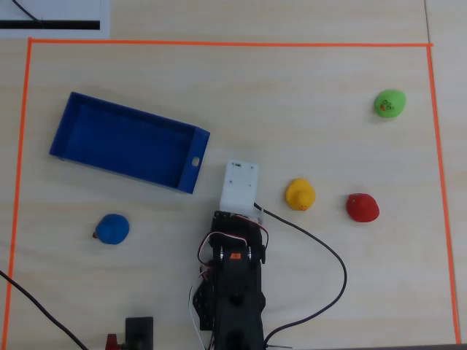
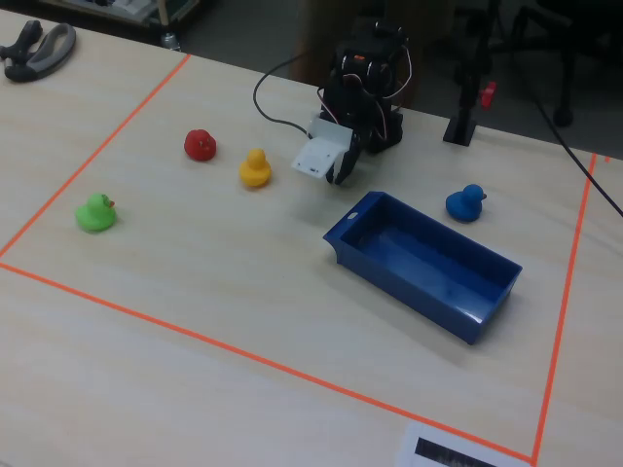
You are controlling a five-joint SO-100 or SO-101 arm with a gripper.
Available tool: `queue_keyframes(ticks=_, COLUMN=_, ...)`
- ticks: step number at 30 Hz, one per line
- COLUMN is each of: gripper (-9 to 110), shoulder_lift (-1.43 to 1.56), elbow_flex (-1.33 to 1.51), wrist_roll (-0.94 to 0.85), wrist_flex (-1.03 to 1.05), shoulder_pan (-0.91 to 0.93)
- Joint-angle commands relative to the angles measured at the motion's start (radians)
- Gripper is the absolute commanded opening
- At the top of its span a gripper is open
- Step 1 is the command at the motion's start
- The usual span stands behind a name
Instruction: Grasp red duck and put it into box.
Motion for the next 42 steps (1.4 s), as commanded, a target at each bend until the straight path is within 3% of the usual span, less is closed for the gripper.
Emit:
queue_keyframes(ticks=1, gripper=3, shoulder_lift=-0.081, elbow_flex=-0.034, wrist_roll=-0.011, wrist_flex=-0.123, shoulder_pan=0.083)
queue_keyframes(ticks=6, gripper=13, shoulder_lift=-0.413, elbow_flex=-0.376, wrist_roll=0.083, wrist_flex=-0.201, shoulder_pan=0.256)
queue_keyframes(ticks=11, gripper=11, shoulder_lift=-0.727, elbow_flex=-0.822, wrist_roll=0.120, wrist_flex=-0.120, shoulder_pan=0.453)
queue_keyframes(ticks=17, gripper=22, shoulder_lift=-0.888, elbow_flex=-1.140, wrist_roll=0.172, wrist_flex=-0.199, shoulder_pan=0.706)
queue_keyframes(ticks=23, gripper=33, shoulder_lift=-0.986, elbow_flex=-1.232, wrist_roll=0.120, wrist_flex=-0.221, shoulder_pan=0.857)
queue_keyframes(ticks=29, gripper=48, shoulder_lift=-1.089, elbow_flex=-1.186, wrist_roll=0.034, wrist_flex=-0.396, shoulder_pan=0.983)
queue_keyframes(ticks=34, gripper=49, shoulder_lift=-1.183, elbow_flex=-1.098, wrist_roll=-0.023, wrist_flex=-0.604, shoulder_pan=1.066)
queue_keyframes(ticks=42, gripper=49, shoulder_lift=-1.318, elbow_flex=-1.062, wrist_roll=-0.084, wrist_flex=-0.758, shoulder_pan=1.170)
